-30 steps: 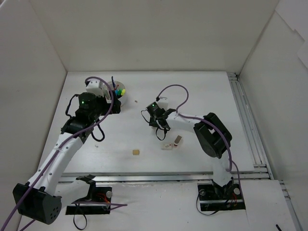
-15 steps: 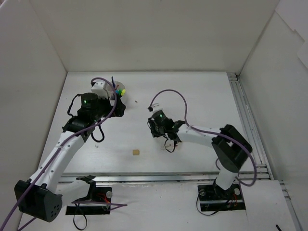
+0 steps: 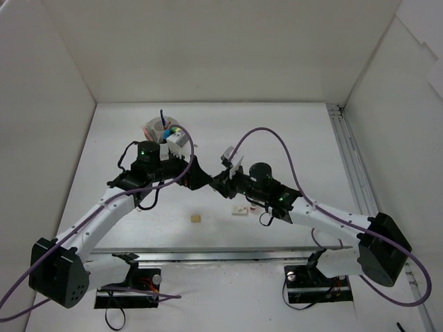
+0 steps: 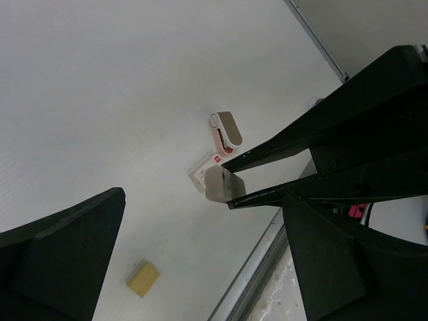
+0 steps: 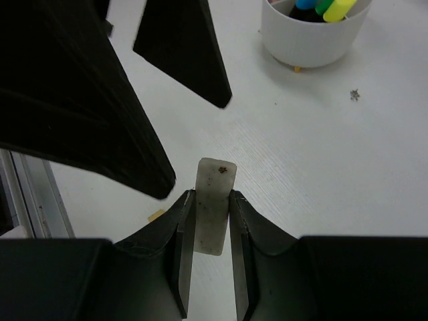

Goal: Sort the stationery into containers
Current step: Pick up the stationery from the center of the board, then place the stationery in the storage box.

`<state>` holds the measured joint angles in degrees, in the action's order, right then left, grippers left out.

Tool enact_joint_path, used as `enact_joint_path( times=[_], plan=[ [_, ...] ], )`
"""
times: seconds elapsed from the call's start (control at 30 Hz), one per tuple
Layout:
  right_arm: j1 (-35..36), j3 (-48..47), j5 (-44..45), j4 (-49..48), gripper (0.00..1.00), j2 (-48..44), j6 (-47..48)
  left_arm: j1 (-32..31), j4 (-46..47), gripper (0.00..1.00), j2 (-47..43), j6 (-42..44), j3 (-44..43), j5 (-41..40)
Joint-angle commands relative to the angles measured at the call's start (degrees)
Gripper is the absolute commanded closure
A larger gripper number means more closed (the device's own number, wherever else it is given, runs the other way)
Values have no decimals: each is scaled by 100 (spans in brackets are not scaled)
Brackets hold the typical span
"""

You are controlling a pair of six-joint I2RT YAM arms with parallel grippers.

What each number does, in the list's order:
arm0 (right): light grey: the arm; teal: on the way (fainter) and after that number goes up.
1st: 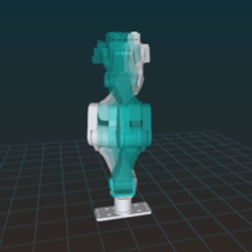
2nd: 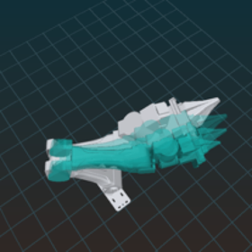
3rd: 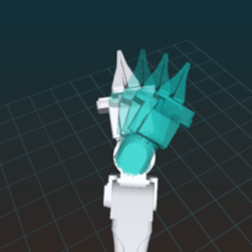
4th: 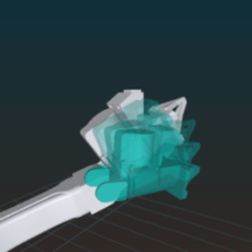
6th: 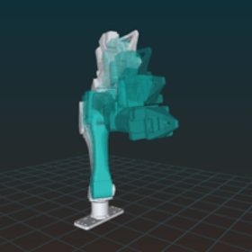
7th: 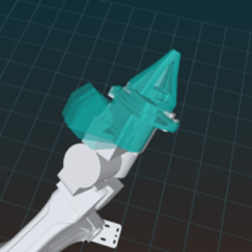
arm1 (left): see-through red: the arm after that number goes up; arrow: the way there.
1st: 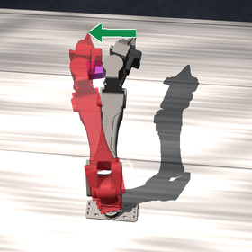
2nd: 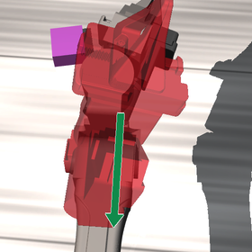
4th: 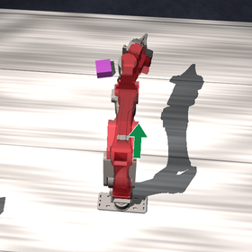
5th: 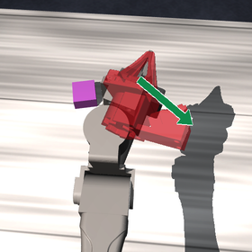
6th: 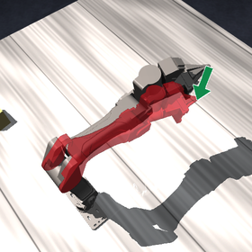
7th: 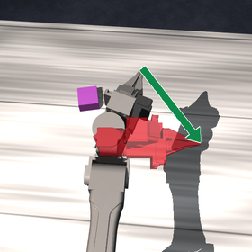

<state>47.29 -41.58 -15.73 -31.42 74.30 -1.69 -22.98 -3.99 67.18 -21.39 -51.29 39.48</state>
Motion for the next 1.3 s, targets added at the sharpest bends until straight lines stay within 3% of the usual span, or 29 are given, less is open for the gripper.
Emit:
enact_joint_path(
  times=[0.0,0.1,0.23,0.4,0.57,0.6,0.63,0.67,0.77,0.87,0.9,0.97,1.0,1.07,1.27],
  plan=[
    [35,-34,-518,-725,100,-425,433,-223,671,0,23,47,-162,473],
    [44,-17,-484,-725,100,-583,468,-224,592,4,102,47,-233,341],
    [35,54,-326,-716,100,-777,521,-277,627,27,199,-6,-224,402],
    [52,45,-317,-725,100,-891,547,-277,873,40,252,-102,-162,604],
    [35,-104,-387,-716,99,-698,574,-435,1295,69,349,-182,-153,999],
    [44,-113,-353,-716,99,-672,582,-435,1313,86,375,-173,-180,1061],
    [61,-148,-326,-716,99,-619,591,-487,1313,96,392,-173,-197,1070],
    [35,-174,-274,-716,98,-601,591,-488,1304,100,410,-173,-215,1053],
    [44,-236,-63,-708,95,-584,609,-488,1322,100,410,-138,-241,1018],
    [44,-306,297,-708,83,-592,495,-488,1034,100,358,-103,-390,623],
    [44,-315,585,-708,73,-592,416,-488,919,100,357,-24,-556,300],
    [35,-342,928,-708,64,-601,302,-488,584,100,384,47,-724,17],
    [52,-342,1053,-708,48,-601,206,-340,514,100,445,73,-908,-106],
    [26,-350,1360,-699,40,-601,196,-164,443,100,524,47,-1032,-108],
    [-175,-386,2055,-638,2,-584,-102,549,216,100,822,125,-1628,-343]
  ],
)
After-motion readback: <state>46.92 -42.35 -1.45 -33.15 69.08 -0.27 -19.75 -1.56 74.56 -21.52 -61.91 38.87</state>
